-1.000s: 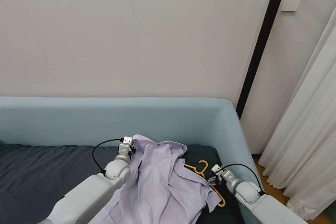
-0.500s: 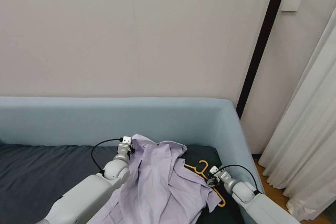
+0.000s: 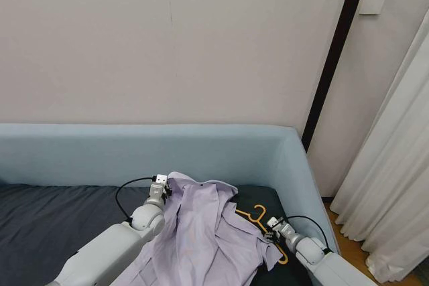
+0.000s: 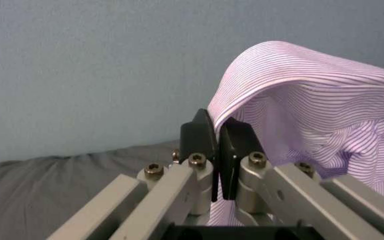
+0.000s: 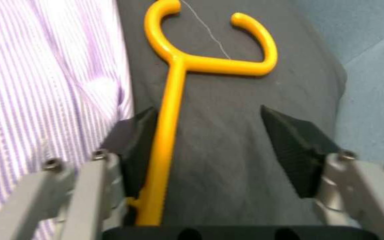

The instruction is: Pick up the clothes from the sofa and hang them on the clothes hanger.

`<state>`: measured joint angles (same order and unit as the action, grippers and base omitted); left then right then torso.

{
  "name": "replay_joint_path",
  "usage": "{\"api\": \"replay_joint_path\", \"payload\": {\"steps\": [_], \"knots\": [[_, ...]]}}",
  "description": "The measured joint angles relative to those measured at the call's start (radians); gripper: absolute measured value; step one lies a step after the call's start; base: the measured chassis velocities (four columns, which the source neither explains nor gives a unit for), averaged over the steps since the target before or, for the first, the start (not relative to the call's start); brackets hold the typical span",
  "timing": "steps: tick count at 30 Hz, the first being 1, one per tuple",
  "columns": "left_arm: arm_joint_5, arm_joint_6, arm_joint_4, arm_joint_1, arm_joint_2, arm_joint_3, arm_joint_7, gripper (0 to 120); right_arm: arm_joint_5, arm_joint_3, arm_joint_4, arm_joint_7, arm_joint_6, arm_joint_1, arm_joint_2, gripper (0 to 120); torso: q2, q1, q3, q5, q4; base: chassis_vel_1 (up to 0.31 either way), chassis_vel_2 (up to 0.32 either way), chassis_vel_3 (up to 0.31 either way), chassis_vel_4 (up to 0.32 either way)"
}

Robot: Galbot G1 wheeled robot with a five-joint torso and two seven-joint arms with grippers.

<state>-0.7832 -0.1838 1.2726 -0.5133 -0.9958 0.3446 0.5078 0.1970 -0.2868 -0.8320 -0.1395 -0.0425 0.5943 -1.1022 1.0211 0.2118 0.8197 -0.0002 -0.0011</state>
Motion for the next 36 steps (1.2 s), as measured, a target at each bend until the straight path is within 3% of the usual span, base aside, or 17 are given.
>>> {"api": "replay_joint_path", "payload": {"steps": [15,24,32,36], "knots": [[-0.009,0.0,0.007,-0.004,-0.001,0.001,0.003,0,0.117,0.007,-0.002,-0.087,-0.058,0.004,0.005,5,0.0,0.0,0.0,0.0002,0.0003,0.0,0.0,0.0,0.0],[-0.009,0.0,0.008,-0.004,-0.002,0.002,0.003,0,0.178,0.027,-0.018,-0.087,-0.094,0.017,0.007,5,0.0,0.0,0.0,0.0001,-0.0002,0.0,0.0,0.0,0.0],[-0.008,0.0,0.017,-0.015,0.013,-0.018,0.003,0,0.102,0.075,-0.05,0.162,-0.012,0.014,0.008,5,0.0,0.0,0.0,0.0,-0.0006,0.0,0.0,0.0,0.0],[-0.008,0.0,0.021,-0.023,0.021,-0.025,0.002,0,0.059,0.085,-0.066,0.219,0.015,0.012,0.01,5,0.0,0.0,0.0,-0.0001,-0.0003,0.0,0.0,0.0,0.0]]}}
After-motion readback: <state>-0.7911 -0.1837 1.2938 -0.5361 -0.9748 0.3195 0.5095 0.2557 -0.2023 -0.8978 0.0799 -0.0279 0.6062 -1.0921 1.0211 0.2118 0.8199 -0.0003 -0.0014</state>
